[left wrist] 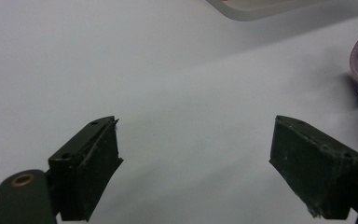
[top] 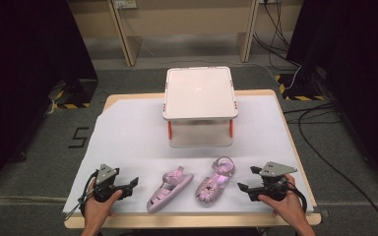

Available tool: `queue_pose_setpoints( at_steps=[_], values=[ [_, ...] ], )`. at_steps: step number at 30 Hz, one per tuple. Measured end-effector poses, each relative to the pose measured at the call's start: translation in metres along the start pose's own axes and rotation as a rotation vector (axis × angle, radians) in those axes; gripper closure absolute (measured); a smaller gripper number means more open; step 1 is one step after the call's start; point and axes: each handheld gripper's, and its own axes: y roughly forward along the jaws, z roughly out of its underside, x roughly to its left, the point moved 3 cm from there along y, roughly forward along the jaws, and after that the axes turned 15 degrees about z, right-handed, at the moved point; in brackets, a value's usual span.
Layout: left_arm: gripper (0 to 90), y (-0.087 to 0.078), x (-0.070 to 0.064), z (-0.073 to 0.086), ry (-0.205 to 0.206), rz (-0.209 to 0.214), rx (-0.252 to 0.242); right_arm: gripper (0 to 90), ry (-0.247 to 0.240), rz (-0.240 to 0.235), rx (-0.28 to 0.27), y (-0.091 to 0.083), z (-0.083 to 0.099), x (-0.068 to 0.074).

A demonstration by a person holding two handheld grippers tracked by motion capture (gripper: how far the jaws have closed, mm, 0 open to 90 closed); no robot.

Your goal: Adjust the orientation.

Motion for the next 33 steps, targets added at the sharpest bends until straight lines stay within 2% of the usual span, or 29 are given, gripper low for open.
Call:
queue_pose_setpoints(
  at_steps=[9, 17, 27, 29, 33],
  values=[
    [14.9, 0.000, 0.001, 0.000, -0.001, -0.003, -0.001, 24.7, -0.026, -0.052, -0.023, 0.000, -0.011, 0.013],
    [14.9, 0.000, 0.001, 0.000, -0.002, -0.004, -0.001, 32.3, -0.078, -0.099, -0.084, -0.003, -0.028, 0.021],
    [14.9, 0.000, 0.001, 0.000, -0.003, -0.006, -0.004, 39.6, -0.124, -0.167, -0.090, 0.007, -0.042, 0.036],
    [14.9, 0.000, 0.001, 0.000, -0.003, -0.004, -0.003, 39.8, -0.140, -0.169, -0.088, 0.010, -0.044, 0.038],
    [14.9, 0.000, 0.001, 0.000, -0.002, -0.005, -0.003, 40.1, -0.142, -0.166, -0.084, 0.017, -0.048, 0.039]
  ],
)
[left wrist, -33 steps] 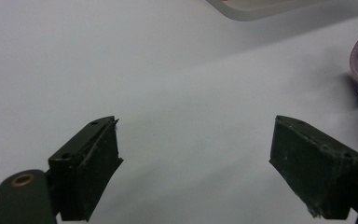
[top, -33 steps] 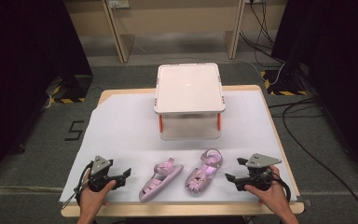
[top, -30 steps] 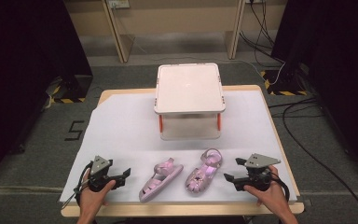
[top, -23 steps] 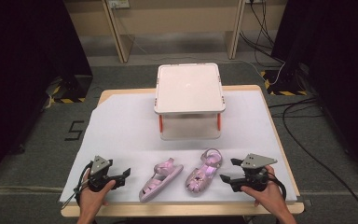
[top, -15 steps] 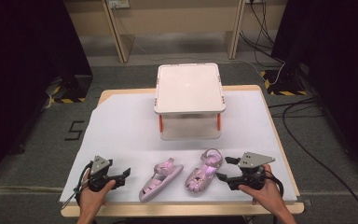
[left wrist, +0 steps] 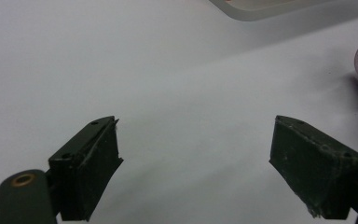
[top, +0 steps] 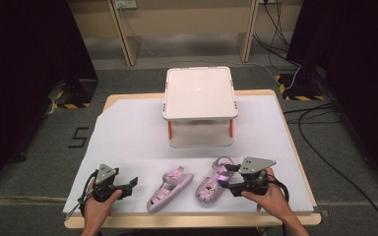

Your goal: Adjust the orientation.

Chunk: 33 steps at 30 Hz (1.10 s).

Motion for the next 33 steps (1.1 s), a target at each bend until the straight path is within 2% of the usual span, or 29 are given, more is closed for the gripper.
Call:
queue_pose_setpoints(
  at_steps=[6, 9, 12, 16, 18, 19, 20, 23, 25, 27, 28, 29, 30, 32, 33],
  values=[
    [14.9, 0.000, 0.000, 0.000, -0.001, 0.002, 0.003, 41.2, 0.016, -0.030, 0.025, 0.011, 0.000, -0.005],
    [14.9, 0.000, 0.000, 0.000, -0.002, 0.002, 0.003, 41.2, 0.037, -0.061, 0.071, 0.018, 0.004, -0.009],
    [14.9, 0.001, 0.000, 0.000, -0.002, 0.004, 0.002, 41.0, 0.024, -0.065, 0.076, 0.021, 0.006, -0.008],
    [14.9, 0.001, 0.000, 0.000, -0.001, 0.004, 0.002, 49.8, -0.038, -0.053, 0.092, 0.017, 0.007, -0.009],
    [14.9, 0.000, 0.000, 0.000, -0.002, 0.003, 0.002, 60.2, -0.059, -0.038, 0.104, 0.013, 0.007, -0.011],
    [14.9, 0.000, 0.000, 0.000, -0.002, 0.003, 0.002, 60.2, -0.059, -0.038, 0.104, 0.013, 0.007, -0.011],
    [14.9, 0.000, 0.001, 0.000, -0.001, 0.003, 0.001, 71.1, -0.090, -0.029, 0.114, 0.007, 0.009, -0.012],
    [14.9, 0.000, 0.001, 0.000, -0.002, 0.003, 0.001, 73.7, -0.097, -0.038, 0.116, 0.001, 0.012, -0.011],
    [14.9, 0.000, 0.000, 0.000, -0.002, 0.005, 0.000, 76.2, -0.113, -0.023, 0.126, -0.006, 0.014, -0.007],
    [14.9, 0.000, 0.000, 0.000, -0.001, 0.005, 0.001, 77.2, -0.111, -0.015, 0.128, -0.008, 0.014, -0.006],
    [14.9, 0.000, 0.000, 0.000, 0.001, 0.004, -0.002, 78.6, -0.087, -0.003, 0.129, -0.011, 0.014, -0.008],
    [14.9, 0.000, 0.000, 0.000, 0.001, 0.004, -0.002, 78.6, -0.087, -0.003, 0.129, -0.011, 0.014, -0.008],
    [14.9, 0.000, 0.000, 0.000, 0.001, 0.005, 0.000, 79.8, -0.046, 0.017, 0.124, -0.014, 0.013, -0.014],
    [14.9, 0.000, 0.000, 0.000, 0.000, 0.005, 0.001, 80.2, -0.026, 0.053, 0.127, -0.015, 0.014, -0.020],
    [14.9, 0.001, 0.000, 0.000, -0.001, 0.005, 0.000, 80.3, 0.000, 0.075, 0.131, -0.015, 0.015, -0.024]
  ],
)
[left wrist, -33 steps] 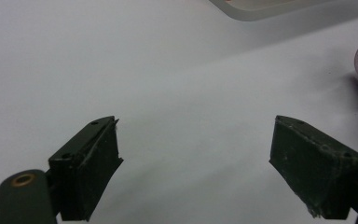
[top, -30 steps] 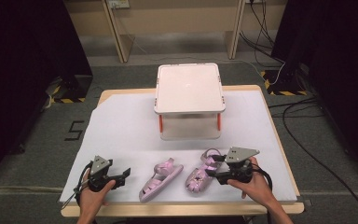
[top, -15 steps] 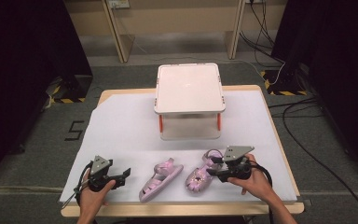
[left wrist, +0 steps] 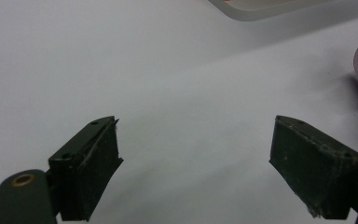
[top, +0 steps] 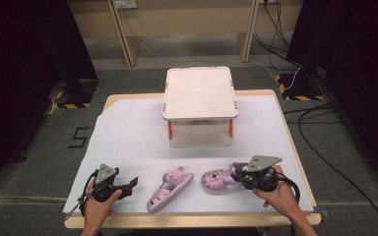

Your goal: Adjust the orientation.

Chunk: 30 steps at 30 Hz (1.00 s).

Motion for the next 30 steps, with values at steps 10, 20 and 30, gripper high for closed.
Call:
queue_pose_setpoints(
  at_steps=[10, 20, 30],
  values=[
    [14.9, 0.000, 0.000, 0.000, 0.002, -0.001, 0.002, 80.6, 0.168, 0.014, 0.009, 0.000, 0.004, -0.001],
    [14.9, 0.000, 0.000, 0.000, 0.004, -0.002, 0.005, 64.5, 0.249, -0.089, 0.057, -0.007, 0.001, 0.025],
    [14.9, 0.000, 0.000, 0.000, 0.003, -0.001, 0.006, 49.3, 0.203, -0.071, 0.135, -0.015, -0.002, 0.040]
  ],
)
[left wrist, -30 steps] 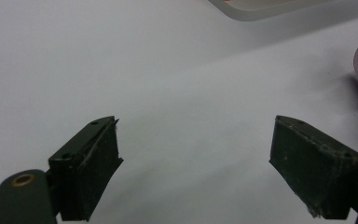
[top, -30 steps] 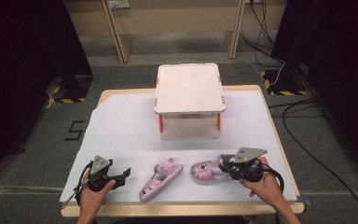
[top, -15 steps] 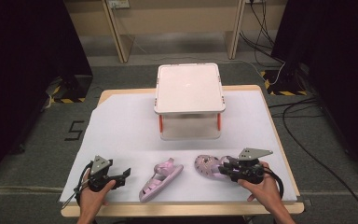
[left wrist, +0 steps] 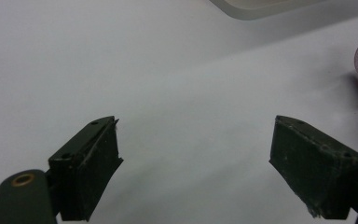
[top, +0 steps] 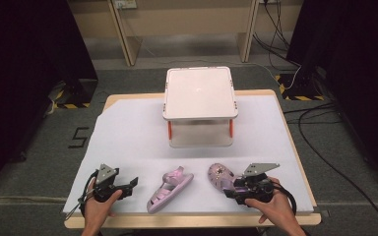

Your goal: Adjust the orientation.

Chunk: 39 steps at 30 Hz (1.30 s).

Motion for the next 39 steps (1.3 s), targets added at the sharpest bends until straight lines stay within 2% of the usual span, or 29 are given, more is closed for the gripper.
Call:
queue_pose_setpoints(
  at_steps=[4, 9, 11, 14, 16, 17, 18, 20, 25, 26, 28, 35, 39],
  values=[
    [14.9, 0.000, 0.000, 0.000, 0.000, 0.000, 0.000, 45.7, 0.000, -0.012, 0.022, -0.005, 0.003, 0.004],
    [14.9, 0.000, 0.000, 0.000, -0.001, 0.000, -0.002, 44.2, -0.040, 0.014, 0.008, -0.013, 0.004, 0.004],
    [14.9, 0.000, 0.000, 0.000, 0.000, 0.000, -0.001, 43.8, -0.061, 0.025, -0.015, -0.016, 0.005, 0.003],
    [14.9, 0.000, 0.000, 0.000, 0.001, 0.000, 0.000, 43.4, -0.054, 0.026, -0.039, -0.019, 0.005, -0.001],
    [14.9, 0.000, 0.000, 0.000, 0.000, 0.000, -0.002, 42.4, -0.062, 0.052, -0.103, -0.029, 0.002, -0.005],
    [14.9, 0.000, 0.000, 0.000, 0.000, 0.000, -0.002, 42.4, -0.062, 0.052, -0.103, -0.029, 0.002, -0.005],
    [14.9, 0.000, 0.000, 0.000, -0.001, 0.000, -0.001, 42.1, -0.082, 0.090, -0.152, -0.035, -0.001, -0.008],
    [14.9, 0.000, 0.000, 0.000, -0.001, 0.000, -0.002, 41.3, -0.109, 0.124, -0.174, -0.035, -0.001, -0.012],
    [14.9, 0.000, 0.000, 0.000, 0.001, -0.001, 0.000, 39.2, -0.122, 0.144, -0.141, -0.024, 0.005, -0.021],
    [14.9, 0.000, 0.000, 0.000, -0.002, 0.000, -0.004, 38.2, -0.135, 0.153, -0.119, -0.019, 0.008, -0.024],
    [14.9, 0.000, 0.000, 0.000, -0.002, 0.001, -0.004, 37.3, -0.151, 0.155, -0.116, -0.016, 0.010, -0.025],
    [14.9, 0.001, 0.000, 0.000, -0.002, 0.001, -0.006, 34.3, -0.197, 0.162, -0.094, -0.010, 0.012, -0.024],
    [14.9, 0.001, 0.001, 0.000, -0.001, 0.000, -0.003, 34.8, -0.223, 0.148, -0.098, -0.006, 0.011, -0.017]
  ],
)
